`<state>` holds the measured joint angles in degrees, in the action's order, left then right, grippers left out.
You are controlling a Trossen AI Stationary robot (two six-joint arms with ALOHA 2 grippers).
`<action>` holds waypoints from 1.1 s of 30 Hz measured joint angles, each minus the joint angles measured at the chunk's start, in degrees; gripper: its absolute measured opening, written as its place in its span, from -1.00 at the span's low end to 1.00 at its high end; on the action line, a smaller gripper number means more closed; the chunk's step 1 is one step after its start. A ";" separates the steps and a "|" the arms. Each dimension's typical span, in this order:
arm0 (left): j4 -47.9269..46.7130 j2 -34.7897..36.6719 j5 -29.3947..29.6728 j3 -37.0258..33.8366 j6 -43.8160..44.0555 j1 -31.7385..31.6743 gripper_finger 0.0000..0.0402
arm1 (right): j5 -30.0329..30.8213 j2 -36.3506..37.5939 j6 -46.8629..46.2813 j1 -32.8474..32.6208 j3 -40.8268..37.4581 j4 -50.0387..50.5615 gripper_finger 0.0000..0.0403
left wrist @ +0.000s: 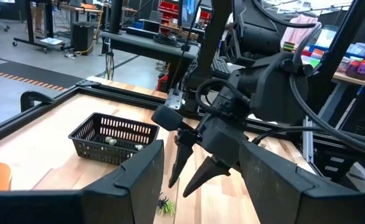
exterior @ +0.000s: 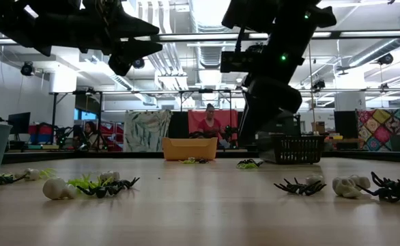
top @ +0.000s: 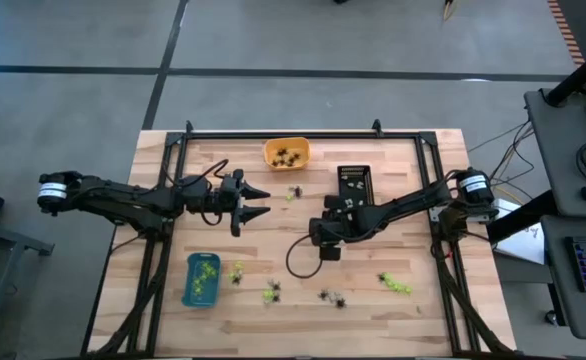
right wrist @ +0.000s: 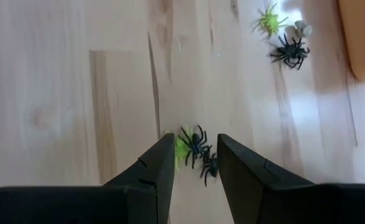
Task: Sort Halloween decoration
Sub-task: Put the black spider toy into the yellow bin
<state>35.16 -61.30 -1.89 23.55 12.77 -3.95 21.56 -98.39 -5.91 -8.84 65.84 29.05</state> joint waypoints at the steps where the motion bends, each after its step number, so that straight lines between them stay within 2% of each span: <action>1: 0.00 0.00 0.01 0.00 -0.02 0.00 -0.04 | 0.01 0.00 0.00 0.00 -0.24 -0.56 -0.45; 12: 0.00 0.00 0.00 0.00 -0.02 0.00 -0.04 | -0.05 0.00 0.00 -0.02 -5.51 -5.27 -0.45; 19: 0.00 0.00 0.01 0.00 -0.02 0.00 -0.04 | -0.03 0.00 0.67 0.64 -9.13 -12.22 -0.45; 26: 0.00 0.00 0.00 0.00 -0.02 0.00 -0.04 | 1.02 -0.18 0.59 1.66 -9.76 -12.73 -0.45; 33: 0.00 -0.02 0.00 -0.02 0.01 0.00 -0.04 | 1.36 -4.03 1.70 1.80 -9.60 -16.03 -0.45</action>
<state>35.16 -61.32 -1.89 23.53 12.78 -3.95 22.92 -102.42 -4.21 -7.04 56.23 13.03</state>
